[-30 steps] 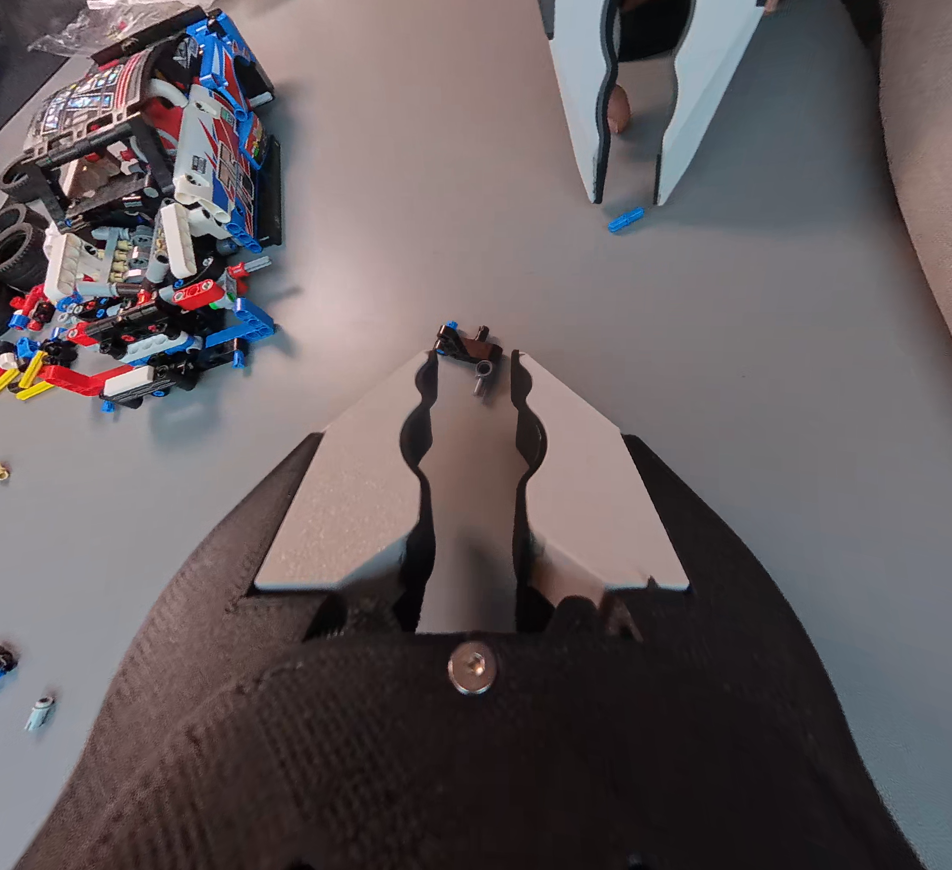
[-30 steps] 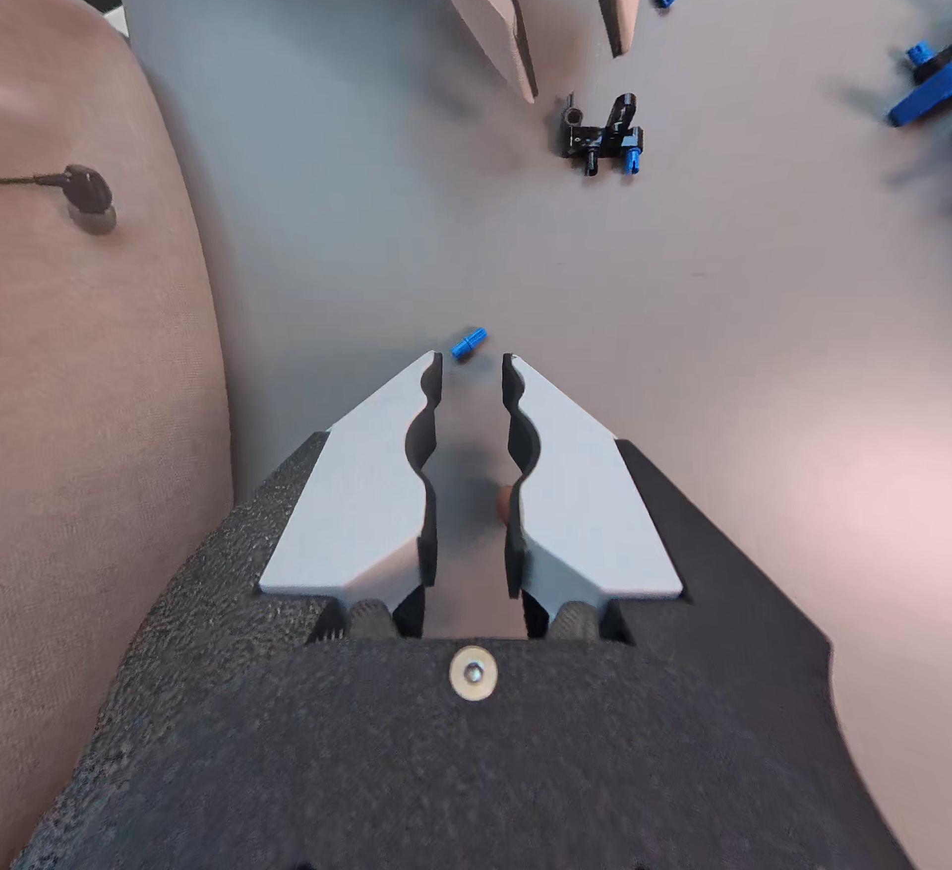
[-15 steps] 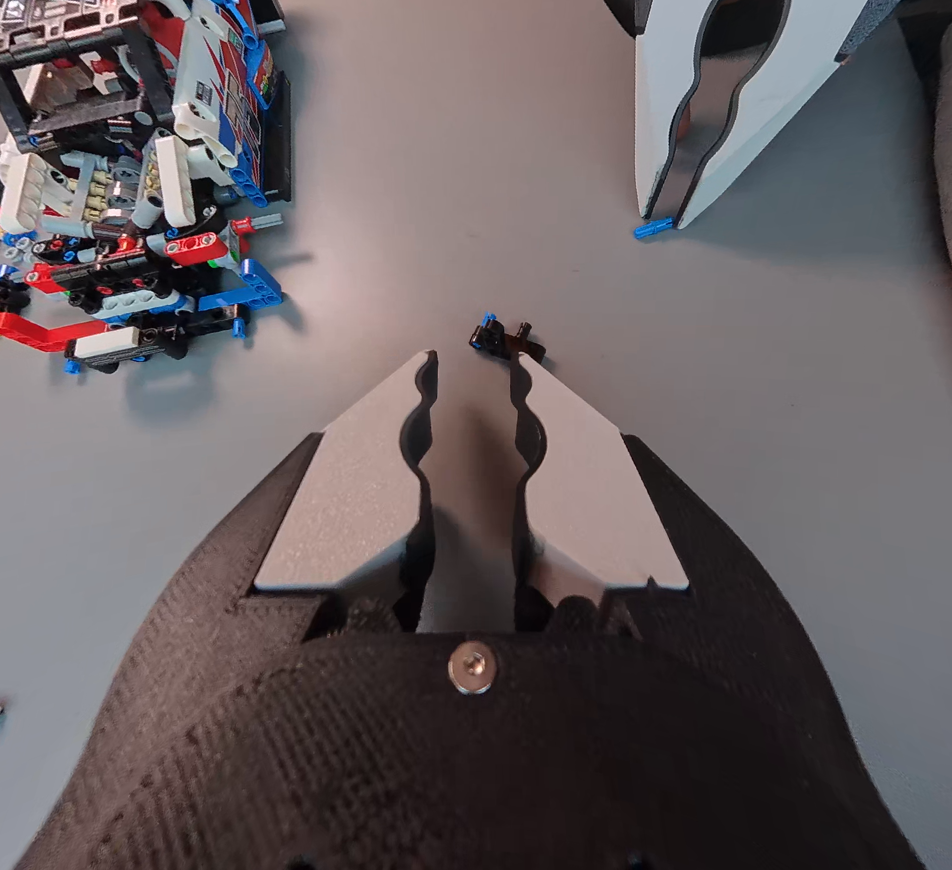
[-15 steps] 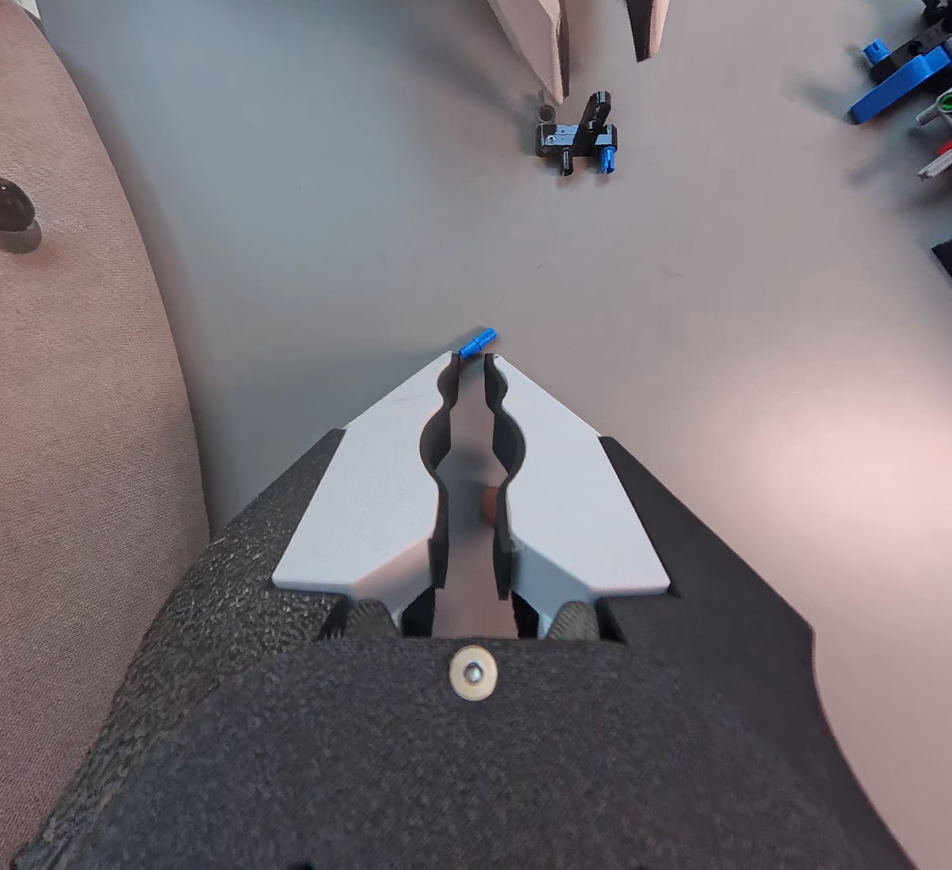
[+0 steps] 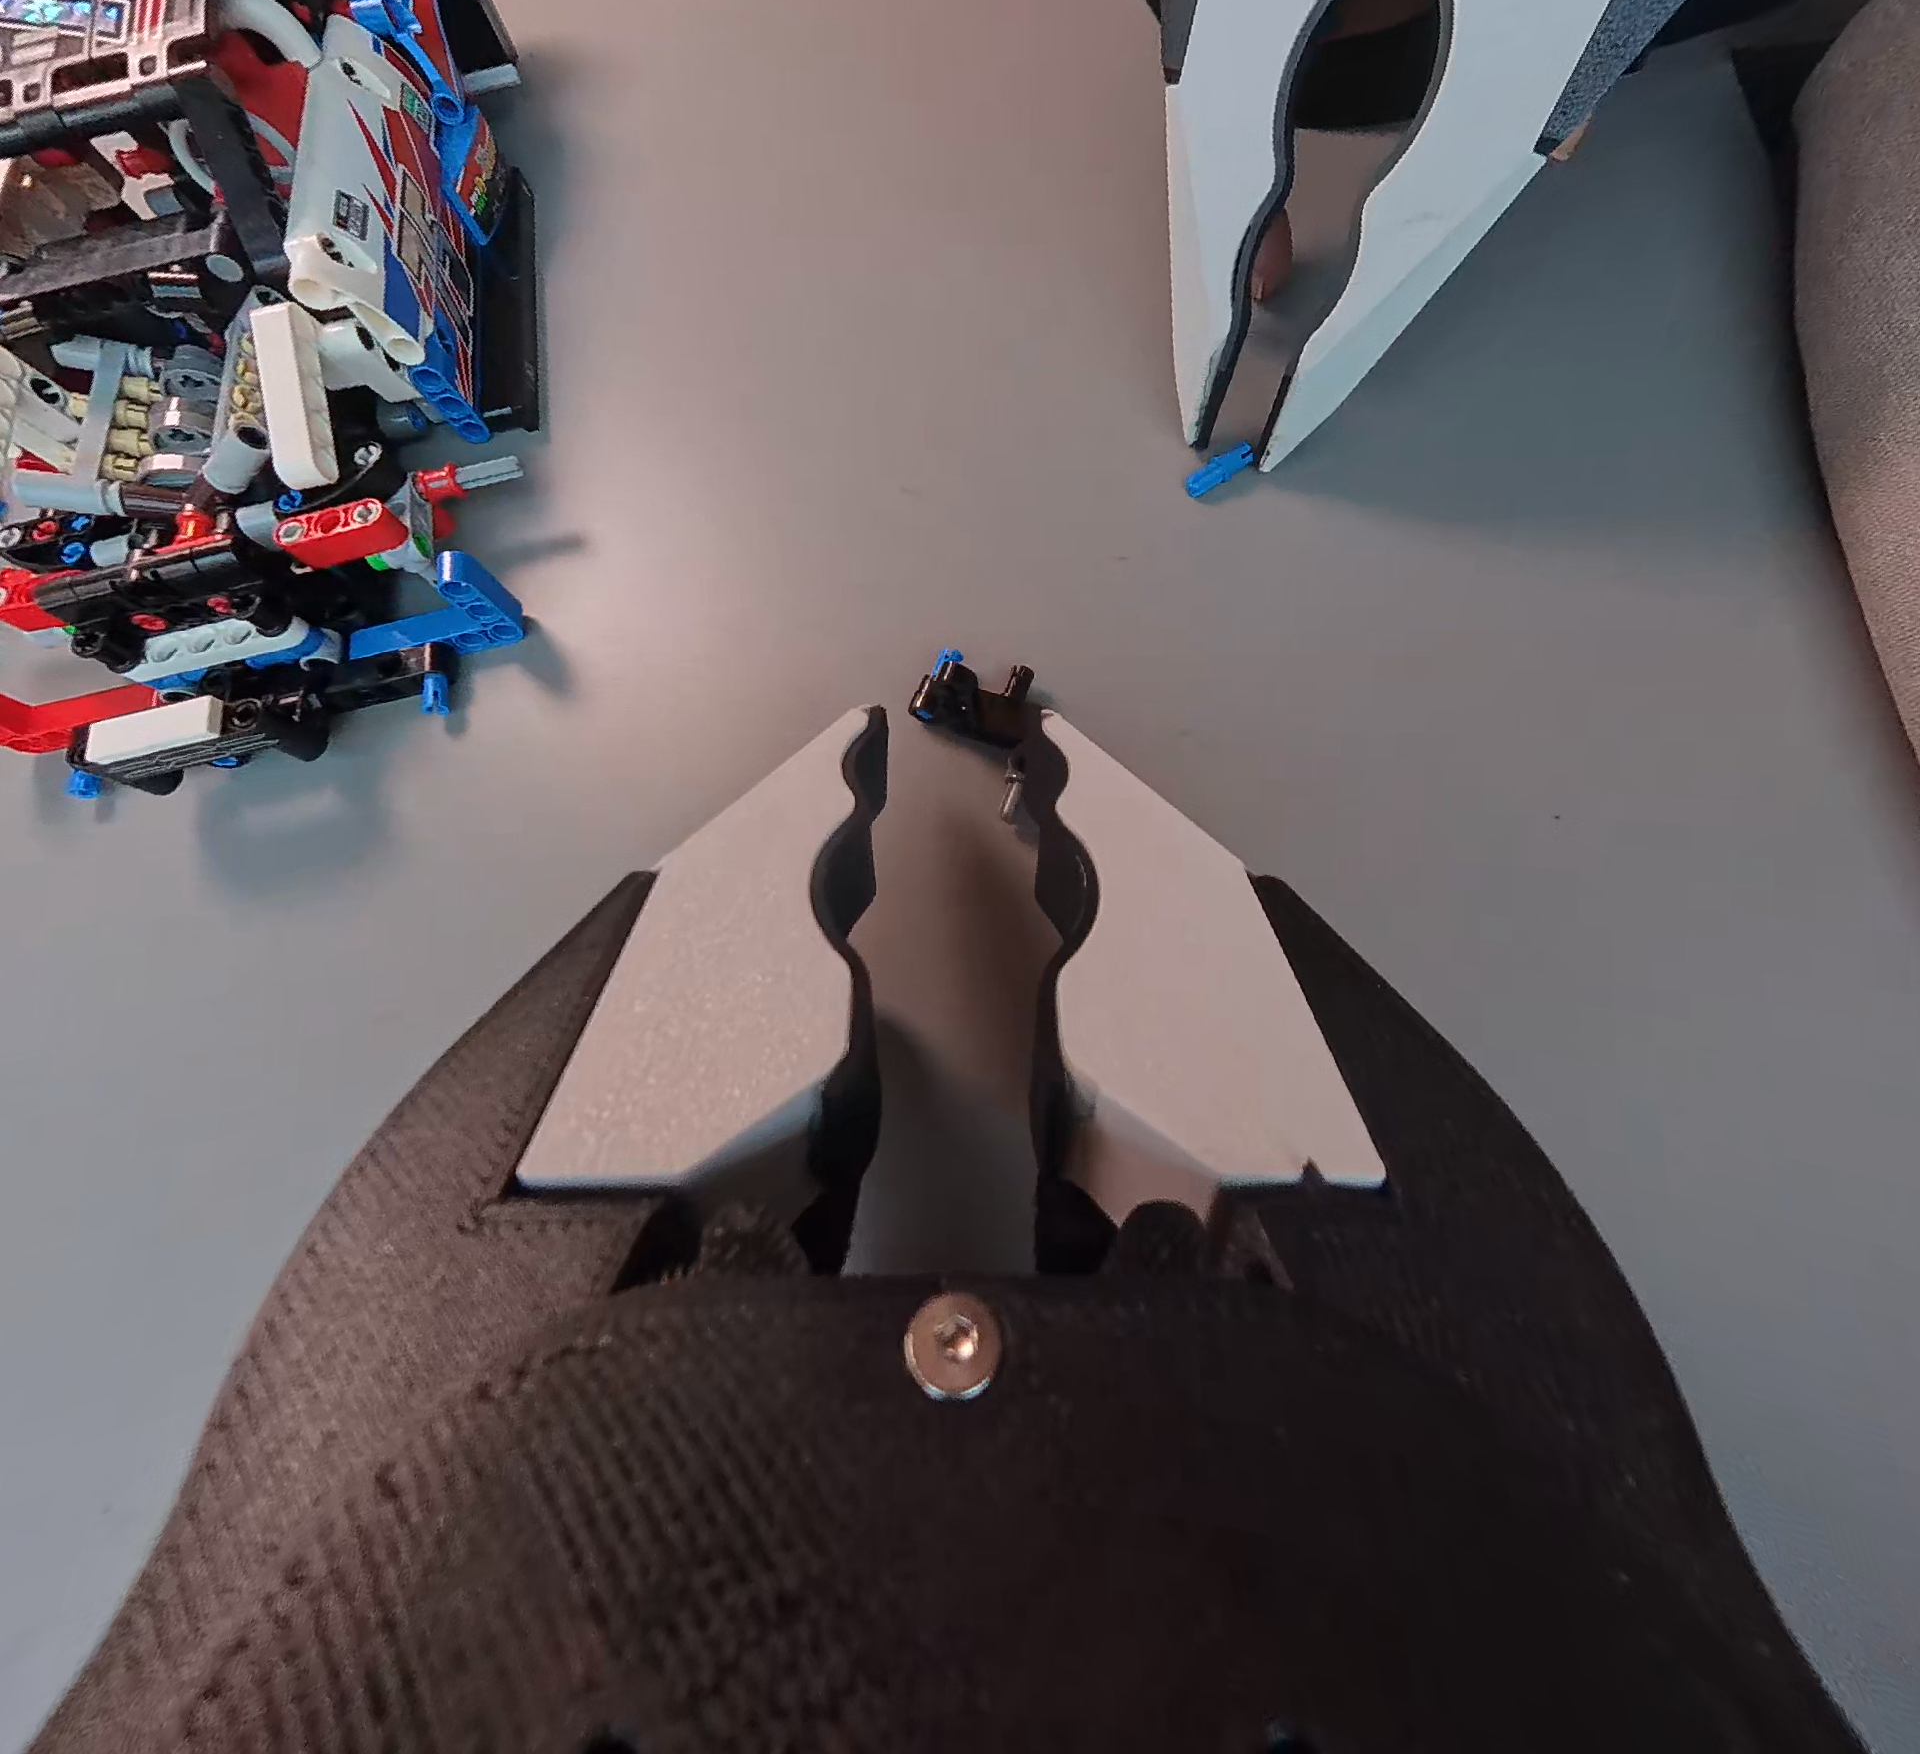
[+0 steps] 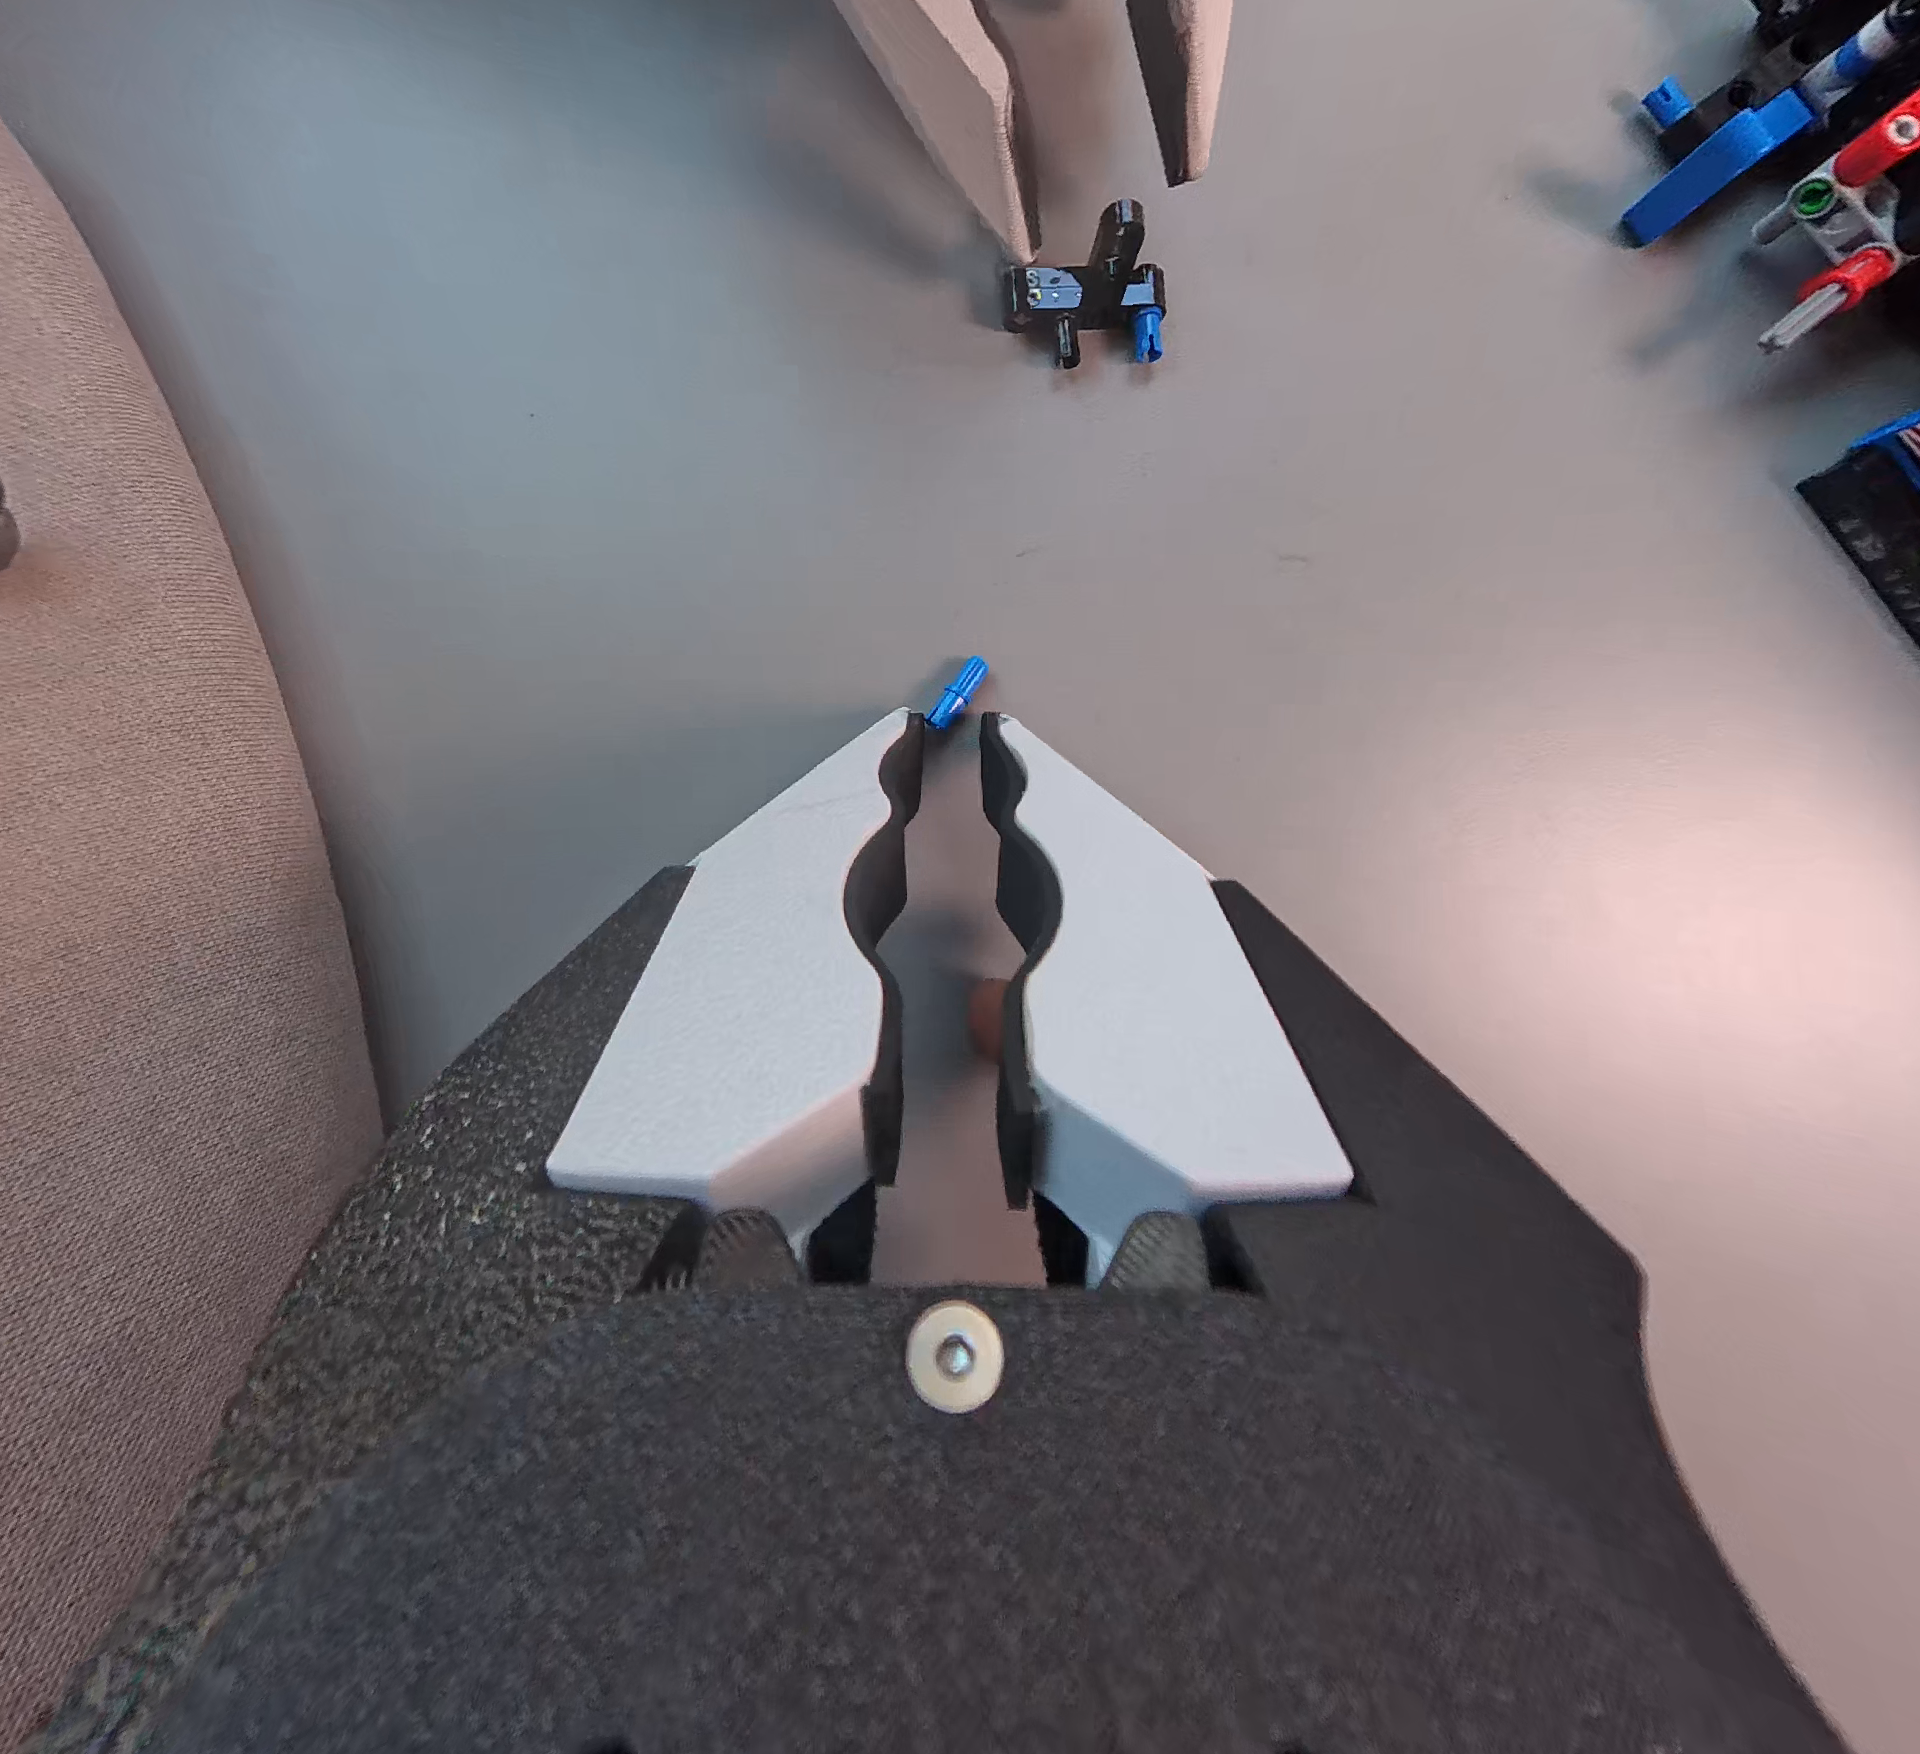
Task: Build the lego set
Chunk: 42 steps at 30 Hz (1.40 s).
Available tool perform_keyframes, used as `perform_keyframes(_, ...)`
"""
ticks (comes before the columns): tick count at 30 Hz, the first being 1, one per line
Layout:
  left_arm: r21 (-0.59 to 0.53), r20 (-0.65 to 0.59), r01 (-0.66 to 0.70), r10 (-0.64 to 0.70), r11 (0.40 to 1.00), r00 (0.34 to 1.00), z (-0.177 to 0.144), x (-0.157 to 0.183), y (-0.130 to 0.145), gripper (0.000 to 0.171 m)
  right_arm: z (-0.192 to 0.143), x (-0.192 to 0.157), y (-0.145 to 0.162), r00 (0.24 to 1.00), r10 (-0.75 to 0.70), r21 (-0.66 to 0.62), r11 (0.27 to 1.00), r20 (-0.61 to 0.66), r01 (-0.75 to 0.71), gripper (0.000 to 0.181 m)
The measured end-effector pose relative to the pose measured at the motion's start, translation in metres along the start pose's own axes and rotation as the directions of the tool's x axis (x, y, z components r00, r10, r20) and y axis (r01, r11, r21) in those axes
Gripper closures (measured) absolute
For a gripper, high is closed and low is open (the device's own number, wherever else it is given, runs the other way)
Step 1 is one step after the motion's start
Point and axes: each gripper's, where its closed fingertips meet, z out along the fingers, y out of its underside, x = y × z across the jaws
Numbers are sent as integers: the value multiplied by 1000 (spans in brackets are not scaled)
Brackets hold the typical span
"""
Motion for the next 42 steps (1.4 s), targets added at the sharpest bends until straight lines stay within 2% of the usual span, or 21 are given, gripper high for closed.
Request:
perform_keyframes(16, 7, 6, -3, 3, 1000, 1000, -2, 1, -1, 148, 5, 5, -7, 997, -66, 13, 998, -26, 66, 171)
perform_keyframes(18, 23, 13, -8, 8, 1000, 1000, -3, 1, -4, 149, 6, 6, -8, 997, -72, 12, 997, -27, 72, 178)
perform_keyframes(21, 90, 19, -29, 28, 995, 999, -9, 5, -18, 149, 7, 10, -11, 998, -58, 39, 998, -3, 58, 179)
perform_keyframes(25, 213, 1, -92, 94, 973, 996, -16, 23, -43, 151, -15, 0, -45, 961, 57, 258, 957, 269, -129, 179)
perform_keyframes(29, 285, 21, -162, 163, 945, 986, -20, 35, -63, 154, -35, -8, -70, 923, 10, 349, 924, 385, -155, 179)
perform_keyframes(34, 319, -5, -188, 200, 929, 980, -23, 47, -69, 160, -38, -14, -80, 908, -32, 369, 919, 418, -138, 179)
perform_keyframes(42, 314, -25, -193, 211, 930, 977, -22, 52, -67, 168, -37, -19, -81, 899, -50, 366, 922, 436, -126, 178)
